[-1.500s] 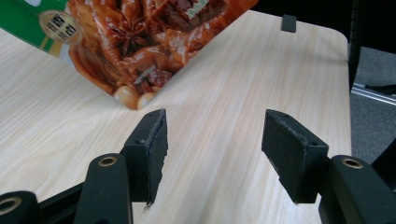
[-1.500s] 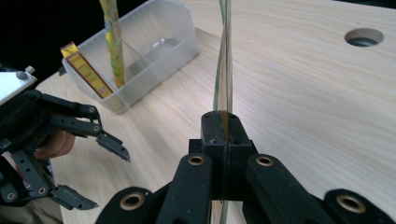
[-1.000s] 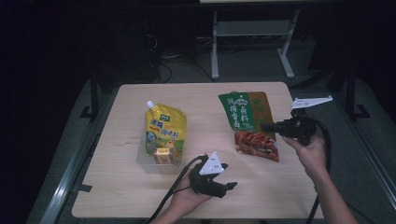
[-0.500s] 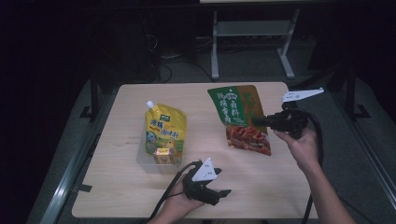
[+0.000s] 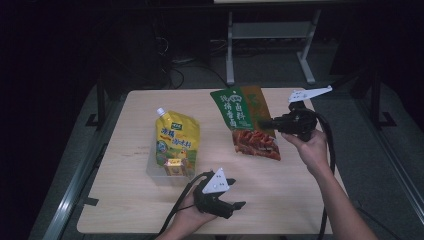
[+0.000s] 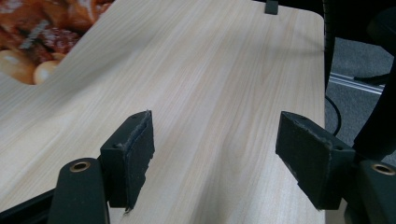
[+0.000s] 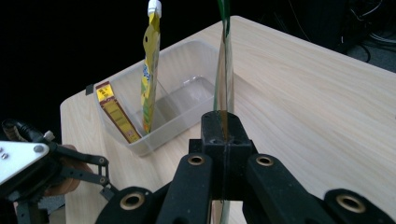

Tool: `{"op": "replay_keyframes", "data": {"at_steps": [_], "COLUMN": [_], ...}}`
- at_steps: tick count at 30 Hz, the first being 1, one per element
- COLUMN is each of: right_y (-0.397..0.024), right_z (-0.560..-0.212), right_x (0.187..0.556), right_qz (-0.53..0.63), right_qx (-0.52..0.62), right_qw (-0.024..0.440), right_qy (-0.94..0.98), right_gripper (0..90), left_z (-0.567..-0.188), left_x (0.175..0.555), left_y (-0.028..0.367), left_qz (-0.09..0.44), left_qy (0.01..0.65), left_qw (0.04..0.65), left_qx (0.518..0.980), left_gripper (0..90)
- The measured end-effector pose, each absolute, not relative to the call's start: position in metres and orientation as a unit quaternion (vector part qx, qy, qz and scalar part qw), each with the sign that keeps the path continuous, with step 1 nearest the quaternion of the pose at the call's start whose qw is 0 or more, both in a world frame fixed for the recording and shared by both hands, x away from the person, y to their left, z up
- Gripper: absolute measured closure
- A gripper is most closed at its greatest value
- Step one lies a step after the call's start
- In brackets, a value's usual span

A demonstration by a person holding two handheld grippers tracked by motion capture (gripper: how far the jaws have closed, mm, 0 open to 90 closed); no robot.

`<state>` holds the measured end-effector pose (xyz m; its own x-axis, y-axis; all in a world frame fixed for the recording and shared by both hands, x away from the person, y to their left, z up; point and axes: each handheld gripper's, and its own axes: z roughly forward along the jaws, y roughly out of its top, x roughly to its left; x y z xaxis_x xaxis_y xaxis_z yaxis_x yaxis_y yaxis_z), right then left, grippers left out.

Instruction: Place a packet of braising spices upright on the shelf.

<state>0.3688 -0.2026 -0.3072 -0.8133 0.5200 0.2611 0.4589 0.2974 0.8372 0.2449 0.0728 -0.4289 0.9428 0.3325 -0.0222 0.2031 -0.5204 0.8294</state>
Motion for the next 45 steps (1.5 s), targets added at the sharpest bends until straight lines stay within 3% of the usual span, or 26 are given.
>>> {"op": "replay_keyframes", "data": {"at_steps": [32, 45], "right_y": [-0.139, -0.093], "right_z": [-0.284, -0.280], "right_x": [0.414, 0.443], "right_qz": [0.533, 0.542], "right_qx": [0.250, 0.232], "right_qw": [0.013, -0.001], "right_qy": [0.808, 0.808], "right_gripper": [89.8, 89.7], "left_z": [-0.429, -0.430], "left_x": [0.246, 0.246], "left_y": [0.075, 0.076], "left_qz": [0.060, 0.062], "left_qy": [0.154, 0.149], "left_qw": [0.472, 0.469], "left_qx": [0.866, 0.869], "left_gripper": [27.0, 27.0]}}
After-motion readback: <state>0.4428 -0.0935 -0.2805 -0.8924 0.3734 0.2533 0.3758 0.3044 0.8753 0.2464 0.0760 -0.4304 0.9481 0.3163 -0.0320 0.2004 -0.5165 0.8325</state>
